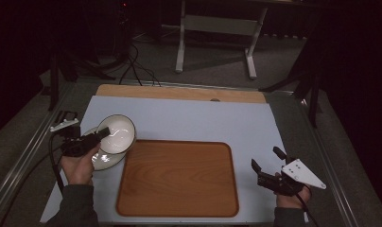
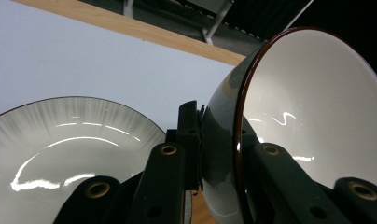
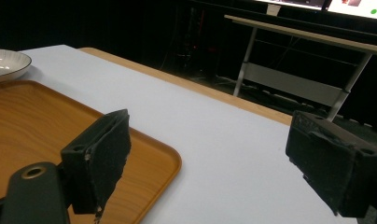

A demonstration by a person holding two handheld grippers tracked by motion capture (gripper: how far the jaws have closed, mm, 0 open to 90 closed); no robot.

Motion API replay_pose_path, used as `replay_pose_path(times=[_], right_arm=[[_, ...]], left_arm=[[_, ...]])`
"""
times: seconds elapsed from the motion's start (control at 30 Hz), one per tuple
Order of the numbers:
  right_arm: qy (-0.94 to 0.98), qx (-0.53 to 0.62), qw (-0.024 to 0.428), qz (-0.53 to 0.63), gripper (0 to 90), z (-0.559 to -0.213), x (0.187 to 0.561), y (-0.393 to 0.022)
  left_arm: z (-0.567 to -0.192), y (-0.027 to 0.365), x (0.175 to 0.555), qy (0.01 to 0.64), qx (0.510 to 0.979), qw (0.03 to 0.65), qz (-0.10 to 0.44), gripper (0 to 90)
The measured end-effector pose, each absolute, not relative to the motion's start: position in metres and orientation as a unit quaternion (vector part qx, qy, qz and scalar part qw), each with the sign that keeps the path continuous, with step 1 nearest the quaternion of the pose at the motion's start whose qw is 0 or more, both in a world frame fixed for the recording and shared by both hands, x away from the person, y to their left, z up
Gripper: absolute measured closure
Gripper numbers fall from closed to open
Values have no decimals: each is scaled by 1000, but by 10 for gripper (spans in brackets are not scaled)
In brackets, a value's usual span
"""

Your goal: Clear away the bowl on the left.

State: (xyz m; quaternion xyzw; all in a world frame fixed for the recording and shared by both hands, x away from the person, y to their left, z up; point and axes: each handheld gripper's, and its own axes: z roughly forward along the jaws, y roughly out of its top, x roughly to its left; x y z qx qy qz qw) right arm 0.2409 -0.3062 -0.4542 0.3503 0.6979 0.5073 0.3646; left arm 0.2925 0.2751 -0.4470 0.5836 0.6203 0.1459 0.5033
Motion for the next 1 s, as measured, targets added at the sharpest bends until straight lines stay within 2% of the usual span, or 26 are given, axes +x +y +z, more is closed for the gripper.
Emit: replay_pose_path(times=[1.0], right_arm=[[699, 349, 364, 507, 136, -454, 241, -306]], left_arm=[[-445, 241, 296, 593, 620, 497, 131, 811]])
